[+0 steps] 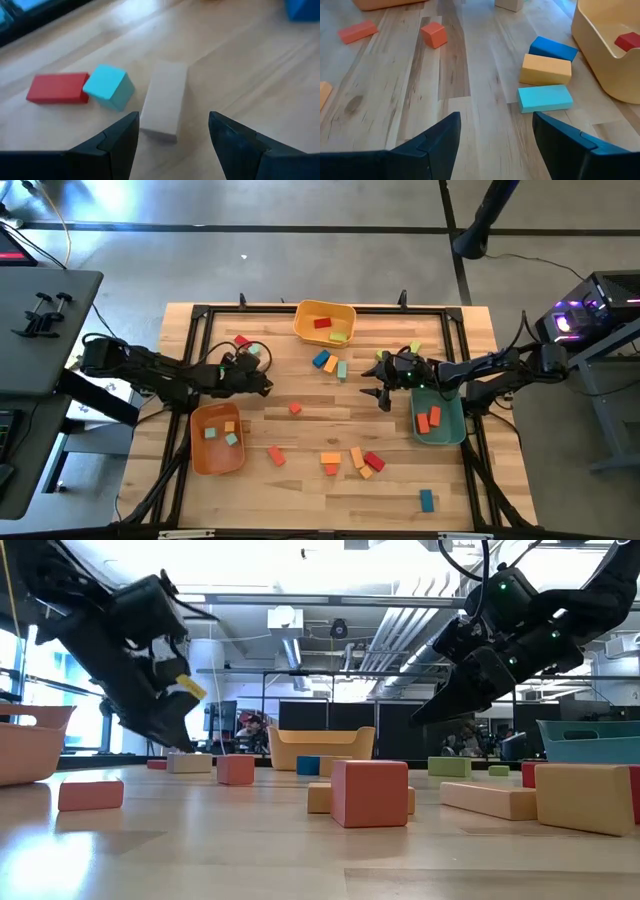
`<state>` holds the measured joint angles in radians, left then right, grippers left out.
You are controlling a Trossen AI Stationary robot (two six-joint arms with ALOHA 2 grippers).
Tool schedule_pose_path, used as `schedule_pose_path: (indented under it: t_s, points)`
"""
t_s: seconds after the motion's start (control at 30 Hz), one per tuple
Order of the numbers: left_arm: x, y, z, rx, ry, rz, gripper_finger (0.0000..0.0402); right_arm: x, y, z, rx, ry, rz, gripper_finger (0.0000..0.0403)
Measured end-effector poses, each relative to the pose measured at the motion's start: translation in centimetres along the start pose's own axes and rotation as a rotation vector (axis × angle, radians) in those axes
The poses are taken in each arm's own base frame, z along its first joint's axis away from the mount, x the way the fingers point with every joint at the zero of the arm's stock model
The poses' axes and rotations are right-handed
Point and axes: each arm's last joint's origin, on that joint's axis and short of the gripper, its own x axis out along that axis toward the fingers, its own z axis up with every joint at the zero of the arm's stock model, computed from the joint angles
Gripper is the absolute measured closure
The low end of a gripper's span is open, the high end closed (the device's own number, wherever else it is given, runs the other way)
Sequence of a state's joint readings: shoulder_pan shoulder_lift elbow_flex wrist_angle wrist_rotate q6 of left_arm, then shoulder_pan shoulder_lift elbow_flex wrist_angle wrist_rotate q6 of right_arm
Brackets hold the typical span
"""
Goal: Sort blocks by size
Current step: Put the thick brown rectangular block into the green bin
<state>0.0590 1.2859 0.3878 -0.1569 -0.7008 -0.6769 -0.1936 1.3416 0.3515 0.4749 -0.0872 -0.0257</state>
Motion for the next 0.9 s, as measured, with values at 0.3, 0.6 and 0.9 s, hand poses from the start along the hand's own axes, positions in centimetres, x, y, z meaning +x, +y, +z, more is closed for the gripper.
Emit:
schedule_pose_path:
  t_s: [0.3,0.6,0.9]
  points:
    - [1.5,0.0,-0.9,0.029,0.096,0.019,0.0174,0.0,0.0,0.0,0.004,0.003,0.000,0.0160]
    - [2.2,-0.6,-0.9,0.094,0.080,-0.012,0.0174,0.0,0.0,0.0,0.020,0.004,0.000,0.0160]
    - [2.5,-0.8,-0.3,0.085,0.053,-0.049,0.0200,0.0,0.0,0.0,0.020,0.006,0.000,0.0160]
